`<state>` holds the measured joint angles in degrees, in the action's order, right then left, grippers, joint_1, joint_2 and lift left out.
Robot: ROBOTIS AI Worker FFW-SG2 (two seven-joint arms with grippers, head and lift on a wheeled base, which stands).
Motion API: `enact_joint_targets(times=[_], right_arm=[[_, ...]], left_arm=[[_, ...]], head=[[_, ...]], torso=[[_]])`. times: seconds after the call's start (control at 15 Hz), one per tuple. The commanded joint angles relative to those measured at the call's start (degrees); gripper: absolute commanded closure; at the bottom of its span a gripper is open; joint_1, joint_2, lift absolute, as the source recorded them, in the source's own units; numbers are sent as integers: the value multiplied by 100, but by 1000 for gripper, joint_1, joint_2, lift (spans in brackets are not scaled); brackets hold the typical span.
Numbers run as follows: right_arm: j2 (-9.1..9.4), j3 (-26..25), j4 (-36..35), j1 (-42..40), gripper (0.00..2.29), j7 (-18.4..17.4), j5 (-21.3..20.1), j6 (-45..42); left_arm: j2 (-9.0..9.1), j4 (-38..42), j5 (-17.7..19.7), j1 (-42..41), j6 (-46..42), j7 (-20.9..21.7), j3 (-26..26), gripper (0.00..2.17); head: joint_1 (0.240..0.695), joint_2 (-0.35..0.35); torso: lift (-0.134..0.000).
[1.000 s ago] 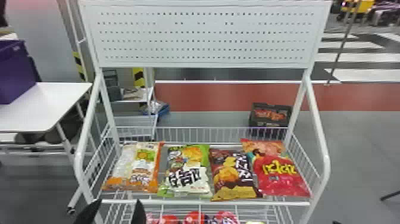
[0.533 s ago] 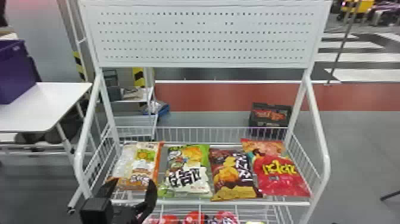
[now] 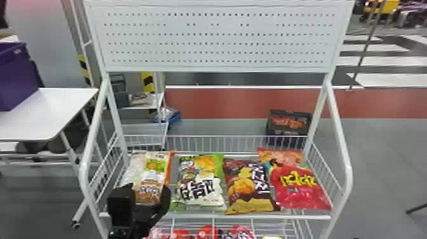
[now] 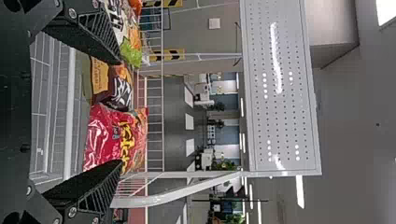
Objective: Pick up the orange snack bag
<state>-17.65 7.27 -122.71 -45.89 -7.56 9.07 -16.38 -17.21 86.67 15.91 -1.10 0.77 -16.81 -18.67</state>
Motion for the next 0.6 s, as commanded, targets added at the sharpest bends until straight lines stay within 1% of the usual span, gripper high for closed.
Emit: enact_joint_targets(times=[0.0,0.27,0.33,0.47,0.53], right_arm=[[-28,-6,10,19,140,0,25,0],[-54,-15,45,54,140,0,51,0],[-54,-15,54,63,140,0,60,0],[-54,-24,54,80,140,0,60,0],[-54,-24,54,89,140,0,60,0]], left_arm=[[68,-318,-9,225,95,3,-32,93],[121,-669,-26,427,95,20,-67,97],[121,-696,-17,444,95,20,-67,171],[147,-748,9,488,271,11,-14,539],[147,-739,27,488,271,-41,-5,772]], head=[[499,0],[499,0],[499,0],[499,0],[499,0]], torso=[[0],[0],[0],[0],[0]])
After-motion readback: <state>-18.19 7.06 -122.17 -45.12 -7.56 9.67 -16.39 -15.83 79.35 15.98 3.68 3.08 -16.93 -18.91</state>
